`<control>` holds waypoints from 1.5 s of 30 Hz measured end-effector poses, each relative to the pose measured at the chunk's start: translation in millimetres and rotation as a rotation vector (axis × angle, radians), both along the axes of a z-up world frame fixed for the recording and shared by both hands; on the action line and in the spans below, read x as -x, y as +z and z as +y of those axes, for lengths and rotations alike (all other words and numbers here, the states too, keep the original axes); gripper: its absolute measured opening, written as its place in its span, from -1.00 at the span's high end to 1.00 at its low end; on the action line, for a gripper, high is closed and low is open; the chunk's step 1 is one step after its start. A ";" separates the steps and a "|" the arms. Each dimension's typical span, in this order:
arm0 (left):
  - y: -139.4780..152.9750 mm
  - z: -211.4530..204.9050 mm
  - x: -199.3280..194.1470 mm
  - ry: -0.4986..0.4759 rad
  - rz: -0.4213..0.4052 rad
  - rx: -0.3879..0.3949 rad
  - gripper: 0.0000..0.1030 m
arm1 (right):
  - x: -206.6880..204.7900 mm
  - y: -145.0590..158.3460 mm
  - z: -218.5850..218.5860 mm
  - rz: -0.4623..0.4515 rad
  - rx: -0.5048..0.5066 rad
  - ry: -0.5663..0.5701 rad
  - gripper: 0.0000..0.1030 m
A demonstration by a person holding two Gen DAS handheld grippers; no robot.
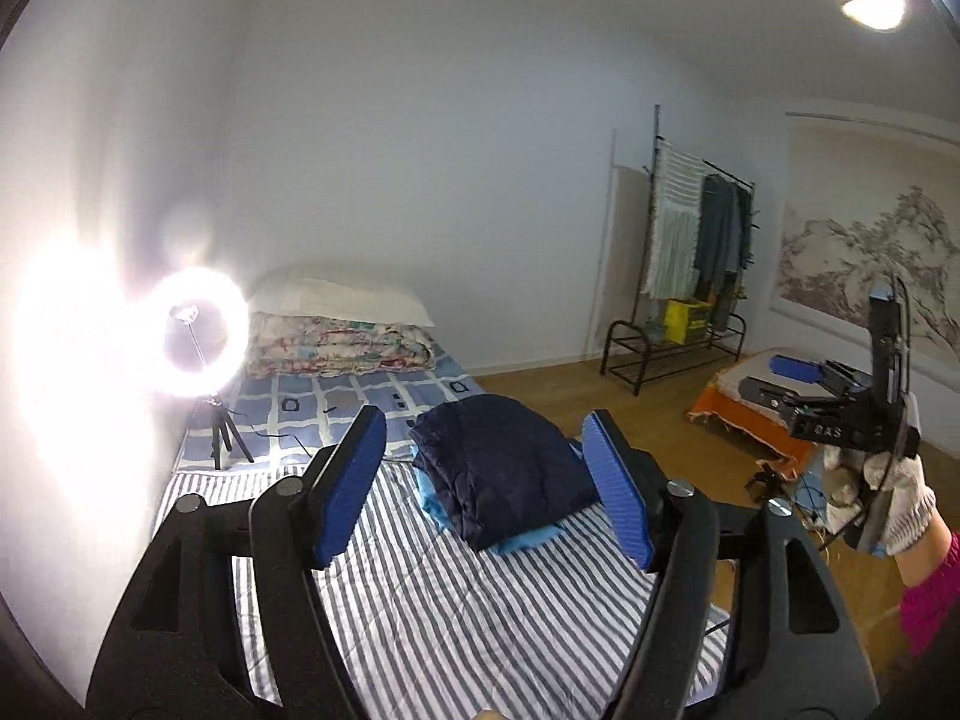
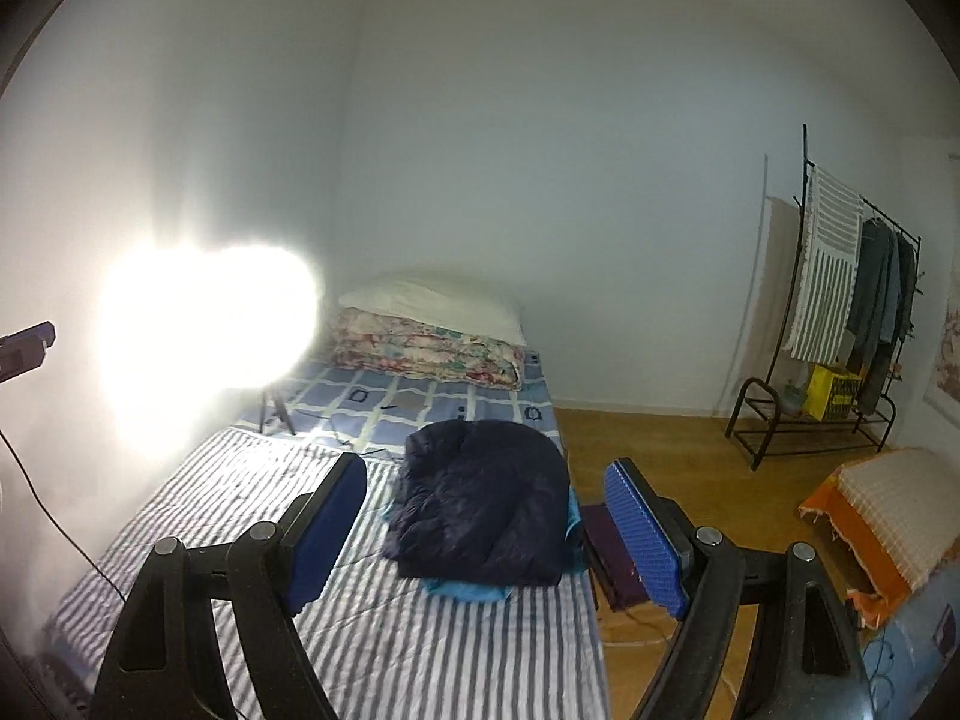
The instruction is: Fold large clothes
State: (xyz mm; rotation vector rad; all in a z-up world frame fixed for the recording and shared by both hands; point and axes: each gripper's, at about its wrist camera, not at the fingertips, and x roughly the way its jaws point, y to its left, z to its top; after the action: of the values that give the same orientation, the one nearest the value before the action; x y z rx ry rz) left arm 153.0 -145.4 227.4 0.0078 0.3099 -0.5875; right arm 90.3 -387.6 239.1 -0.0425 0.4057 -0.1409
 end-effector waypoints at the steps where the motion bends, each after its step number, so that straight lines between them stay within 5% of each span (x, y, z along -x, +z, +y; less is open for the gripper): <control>1: -0.3 4.2 10.9 -0.012 0.000 -0.008 -0.39 | 10.0 -1.1 2.9 0.006 -0.009 -0.002 -0.62; 11: -74.6 23.7 66.7 -0.030 0.065 -0.035 -0.42 | 67.5 -60.4 28.2 0.085 -0.043 -0.056 -0.67; 19: -145.3 14.1 61.0 -0.018 0.122 -0.047 -0.45 | 75.7 -127.7 47.6 0.109 -0.043 -0.144 -0.75; 23: -174.0 7.3 50.3 0.007 0.141 -0.052 -0.62 | 70.8 -147.8 54.8 0.101 -0.026 -0.187 -0.89; 36: -228.7 -8.1 26.9 0.101 0.132 -0.169 -0.99 | 40.0 -188.2 67.0 0.078 0.009 -0.236 -0.99; 45: -245.4 -19.9 23.1 0.106 0.165 -0.201 -1.00 | 32.6 -209.5 63.4 0.108 -0.010 -0.261 -0.99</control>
State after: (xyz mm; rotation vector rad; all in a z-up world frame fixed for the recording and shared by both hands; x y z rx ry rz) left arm 129.9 -165.2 -17.9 0.1366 0.5262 -0.4509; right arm 57.8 -324.2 29.7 0.0133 0.5193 -0.3950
